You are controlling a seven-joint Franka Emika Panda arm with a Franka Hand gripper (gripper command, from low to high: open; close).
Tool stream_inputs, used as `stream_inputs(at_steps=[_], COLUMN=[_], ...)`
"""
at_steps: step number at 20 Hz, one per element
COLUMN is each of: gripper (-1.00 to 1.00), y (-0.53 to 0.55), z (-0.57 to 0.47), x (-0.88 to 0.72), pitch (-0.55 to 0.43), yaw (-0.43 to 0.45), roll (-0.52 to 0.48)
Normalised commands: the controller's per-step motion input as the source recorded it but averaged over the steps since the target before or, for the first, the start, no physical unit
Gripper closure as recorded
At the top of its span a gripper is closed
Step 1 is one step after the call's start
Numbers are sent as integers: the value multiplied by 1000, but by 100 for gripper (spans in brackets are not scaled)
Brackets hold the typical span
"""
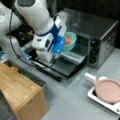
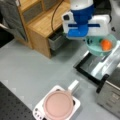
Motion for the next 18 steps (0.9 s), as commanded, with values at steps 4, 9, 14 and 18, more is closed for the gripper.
stream_inputs(at_steps=[4, 9, 14, 18], gripper=[100, 100, 100, 100], y=[-152, -103, -128, -171], z=[398, 302, 300, 308], x=[512, 483, 480, 508], pitch=[293, 299, 311, 326], yaw=[110, 95, 96, 103], roll=[-32, -73, -108, -122])
